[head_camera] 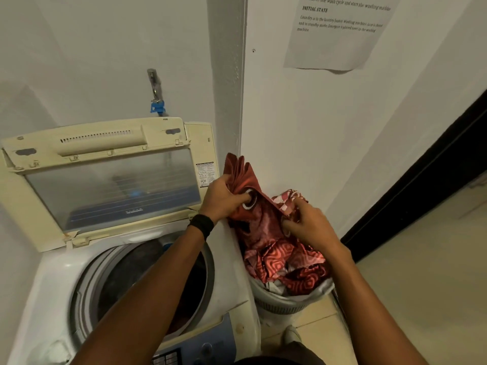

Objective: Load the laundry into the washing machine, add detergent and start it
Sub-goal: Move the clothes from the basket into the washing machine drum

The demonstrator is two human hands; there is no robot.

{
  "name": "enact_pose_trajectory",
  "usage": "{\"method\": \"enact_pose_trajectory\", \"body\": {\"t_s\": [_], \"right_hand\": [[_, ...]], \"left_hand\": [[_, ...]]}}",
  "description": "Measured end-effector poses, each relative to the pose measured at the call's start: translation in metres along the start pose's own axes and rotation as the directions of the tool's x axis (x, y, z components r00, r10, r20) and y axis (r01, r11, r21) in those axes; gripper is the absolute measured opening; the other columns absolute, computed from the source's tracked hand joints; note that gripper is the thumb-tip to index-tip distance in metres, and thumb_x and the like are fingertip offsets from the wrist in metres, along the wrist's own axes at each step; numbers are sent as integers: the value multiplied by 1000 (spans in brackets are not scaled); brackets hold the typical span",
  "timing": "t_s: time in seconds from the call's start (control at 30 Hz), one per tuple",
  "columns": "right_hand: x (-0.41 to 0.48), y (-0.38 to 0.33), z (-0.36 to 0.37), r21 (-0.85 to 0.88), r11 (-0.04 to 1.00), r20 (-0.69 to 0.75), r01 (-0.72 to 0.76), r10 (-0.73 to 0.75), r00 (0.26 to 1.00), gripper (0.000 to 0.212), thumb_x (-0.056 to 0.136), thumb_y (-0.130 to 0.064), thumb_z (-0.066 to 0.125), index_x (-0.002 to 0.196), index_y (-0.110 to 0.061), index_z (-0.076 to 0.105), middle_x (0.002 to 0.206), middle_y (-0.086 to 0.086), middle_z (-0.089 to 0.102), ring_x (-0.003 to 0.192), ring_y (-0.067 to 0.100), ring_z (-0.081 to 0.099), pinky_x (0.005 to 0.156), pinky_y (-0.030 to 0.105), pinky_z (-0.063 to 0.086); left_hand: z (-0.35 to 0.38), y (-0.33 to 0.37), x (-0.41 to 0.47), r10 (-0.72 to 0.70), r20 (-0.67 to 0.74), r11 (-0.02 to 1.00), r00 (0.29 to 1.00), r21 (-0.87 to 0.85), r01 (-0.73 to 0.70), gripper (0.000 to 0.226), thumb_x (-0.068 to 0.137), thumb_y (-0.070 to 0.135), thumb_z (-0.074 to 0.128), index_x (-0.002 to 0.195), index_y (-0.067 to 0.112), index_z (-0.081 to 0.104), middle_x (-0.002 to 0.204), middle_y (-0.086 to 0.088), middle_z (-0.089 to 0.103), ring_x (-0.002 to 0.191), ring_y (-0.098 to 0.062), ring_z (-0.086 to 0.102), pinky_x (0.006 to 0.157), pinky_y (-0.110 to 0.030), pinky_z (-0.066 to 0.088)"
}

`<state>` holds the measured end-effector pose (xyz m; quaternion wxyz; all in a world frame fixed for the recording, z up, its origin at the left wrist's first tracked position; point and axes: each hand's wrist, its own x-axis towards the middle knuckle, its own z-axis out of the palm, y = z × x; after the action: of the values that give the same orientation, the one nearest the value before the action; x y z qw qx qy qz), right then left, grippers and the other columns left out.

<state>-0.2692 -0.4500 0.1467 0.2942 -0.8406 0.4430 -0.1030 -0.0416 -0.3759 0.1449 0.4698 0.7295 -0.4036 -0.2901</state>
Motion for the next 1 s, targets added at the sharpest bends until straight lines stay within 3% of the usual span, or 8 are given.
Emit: {"method": "enact_pose_trajectory", "body": {"t_s": [0.1, 0.2, 0.4, 0.6, 0.77, 0.87, 0.97, 1.0], "right_hand": [[2, -10, -15, 205, 977, -193, -51, 91, 977, 12, 83, -22, 73, 83, -17, 62, 69, -9, 66, 65, 10, 63, 58, 23, 42], [8, -25, -14, 363, 931, -354, -30, 167, 920, 13, 82, -24, 75, 83, -19, 63, 70, -6, 68, 64, 8, 65, 62, 29, 51], [7, -50, 11, 646, 762, -270, 42, 177, 946, 24, 90, -18, 78, 99, -2, 61, 81, 10, 73, 63, 7, 72, 55, 16, 53], [12, -45, 28, 649, 757, -233, 72, 108, 966, 16, 95, -20, 72, 99, -7, 63, 86, 5, 73, 71, 4, 69, 62, 16, 53], [11, -37, 26, 724, 685, -174, 82, 66, 983, 20, 99, -24, 67, 101, -5, 61, 91, 11, 74, 81, 19, 71, 71, 28, 59], [12, -38, 21, 816, 578, -103, 23, 106, 989, 31, 106, -30, 53, 100, 0, 60, 91, 14, 67, 80, 20, 67, 72, 32, 59], [13, -40, 16, 890, 454, -10, -54, 137, 991, 30, 106, -16, 44, 107, 6, 64, 91, 11, 61, 81, 18, 64, 79, 38, 63], [13, -40, 16, 883, 468, -4, -41, 96, 995, 27, 105, -10, 44, 108, 7, 66, 94, 11, 62, 85, 18, 66, 82, 40, 63]], "left_hand": [[5, -2, -1, -21, -24, 998, 999, 57, 23, 47, 74, 23, 88, 115, 11, 67, 105, -3, 74, 94, -19, 72, 87, -43, 62], [18, 5, -8, -13, -23, 1000, 1000, 7, 13, 47, 72, 27, 88, 113, 14, 68, 105, -1, 75, 95, -18, 73, 87, -44, 62], [32, 8, -13, -86, 35, 985, 996, -148, 90, 75, 60, 52, 87, 122, 15, 70, 111, 0, 76, 103, -18, 72, 92, -45, 61], [21, 5, -20, -94, 191, 954, 977, -264, 144, 29, 85, 17, 78, 113, 13, 73, 105, -7, 77, 102, -26, 73, 95, -47, 60], [14, 10, -16, -84, 356, 950, 931, -254, 183, 53, 74, 32, 89, 120, 17, 69, 112, -4, 77, 105, -23, 74, 97, -43, 59], [21, 16, -14, -65, 309, 988, 949, -115, 105, 64, 68, 44, 94, 121, 23, 65, 111, 3, 75, 103, -15, 72, 92, -34, 59], [29, 13, -11, -67, 223, 989, 973, -113, 94, 59, 65, 36, 92, 117, 21, 67, 107, 1, 76, 100, -17, 73, 91, -41, 61], [31, 12, -10, -85, 191, 985, 978, -134, 112, 59, 63, 39, 89, 115, 21, 69, 105, 1, 77, 99, -18, 73, 90, -42, 61]]}}
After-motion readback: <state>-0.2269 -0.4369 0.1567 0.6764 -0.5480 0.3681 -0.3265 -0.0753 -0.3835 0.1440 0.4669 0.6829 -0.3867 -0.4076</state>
